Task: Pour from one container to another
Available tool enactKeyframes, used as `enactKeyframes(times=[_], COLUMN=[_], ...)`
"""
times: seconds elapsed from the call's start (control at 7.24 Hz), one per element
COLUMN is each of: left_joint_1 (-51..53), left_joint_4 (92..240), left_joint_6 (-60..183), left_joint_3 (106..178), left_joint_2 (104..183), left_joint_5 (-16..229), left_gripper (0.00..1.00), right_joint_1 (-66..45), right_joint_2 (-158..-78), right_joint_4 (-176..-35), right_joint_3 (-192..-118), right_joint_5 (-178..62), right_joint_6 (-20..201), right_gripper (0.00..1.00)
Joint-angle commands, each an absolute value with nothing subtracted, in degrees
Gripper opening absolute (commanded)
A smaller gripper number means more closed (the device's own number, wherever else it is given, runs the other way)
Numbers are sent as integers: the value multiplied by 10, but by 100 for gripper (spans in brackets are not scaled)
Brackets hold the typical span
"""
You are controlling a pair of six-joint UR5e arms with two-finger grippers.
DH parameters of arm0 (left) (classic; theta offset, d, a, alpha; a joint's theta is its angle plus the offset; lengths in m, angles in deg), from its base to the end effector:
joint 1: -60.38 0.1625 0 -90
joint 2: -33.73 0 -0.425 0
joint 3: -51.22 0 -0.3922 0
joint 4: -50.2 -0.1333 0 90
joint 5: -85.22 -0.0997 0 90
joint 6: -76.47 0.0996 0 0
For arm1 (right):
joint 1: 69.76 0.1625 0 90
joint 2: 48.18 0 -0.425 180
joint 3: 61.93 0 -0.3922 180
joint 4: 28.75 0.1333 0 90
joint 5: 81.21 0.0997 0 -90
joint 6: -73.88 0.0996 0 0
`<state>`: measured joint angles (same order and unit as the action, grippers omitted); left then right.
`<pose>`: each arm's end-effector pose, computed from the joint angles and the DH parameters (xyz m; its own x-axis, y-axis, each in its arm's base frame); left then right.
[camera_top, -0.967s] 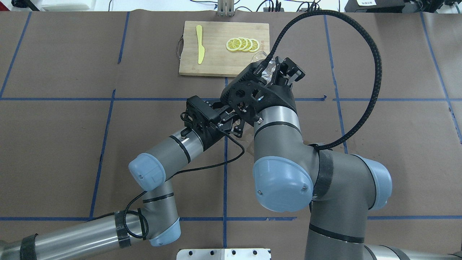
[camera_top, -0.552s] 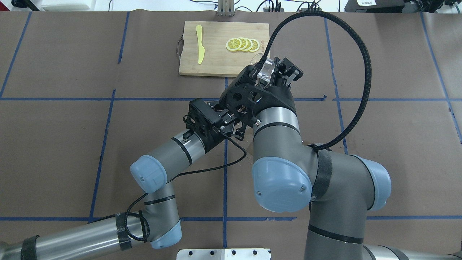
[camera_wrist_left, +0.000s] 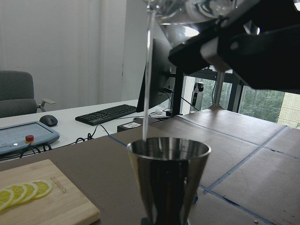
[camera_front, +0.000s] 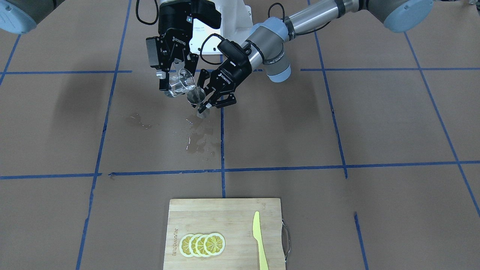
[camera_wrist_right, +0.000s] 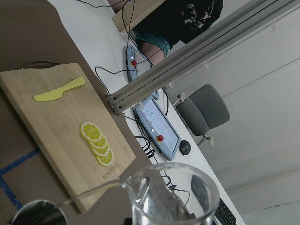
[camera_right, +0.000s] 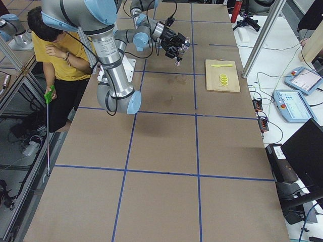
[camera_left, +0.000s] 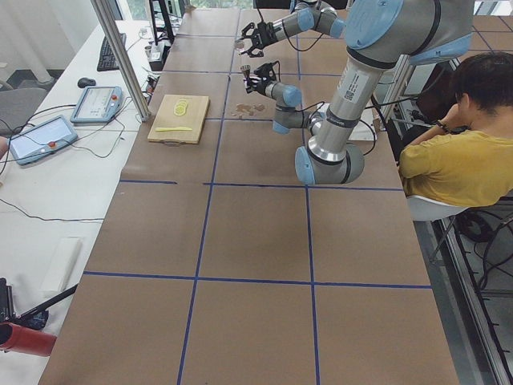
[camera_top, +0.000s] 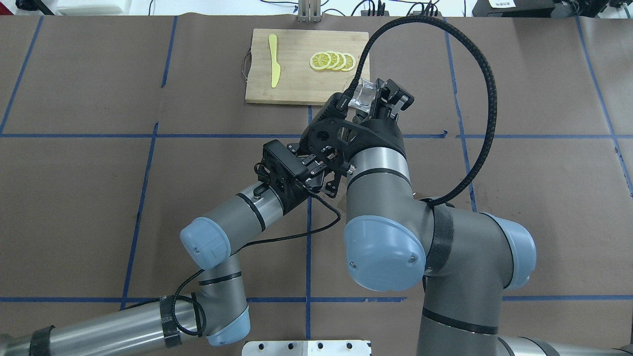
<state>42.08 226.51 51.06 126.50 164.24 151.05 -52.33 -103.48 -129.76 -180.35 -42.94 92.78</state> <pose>0.5870 -0.3775 0.1884 0.4308 0.7255 -0.5367 0.6001 0.2139 0.7708 -0.4415 -0.3603 0.1213 0.9246 -0.3239 -0.2005 0.3028 0.3053 0.9028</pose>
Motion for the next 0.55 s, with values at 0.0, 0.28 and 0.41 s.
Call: enactKeyframes(times=[0.0, 0.28, 0.41], left_joint_1=[421, 421, 421], left_joint_4=[2265, 2265, 2265], left_joint_6=[511, 511, 511], left_joint_3=[1265, 1265, 1265], left_joint_2=[1645, 1645, 1645], left_joint_5=[1510, 1510, 1510], left_gripper=[0, 0, 0], right_joint_1=[-524, -524, -525], right_joint_2=[-1036, -1036, -1036], right_joint_4=[-1308, -1323, -1327], right_joint_3=[-1807, -1808, -1808], right_joint_5=[-431, -431, -431], right_joint_6=[919, 919, 911], right_gripper=[0, 0, 0])
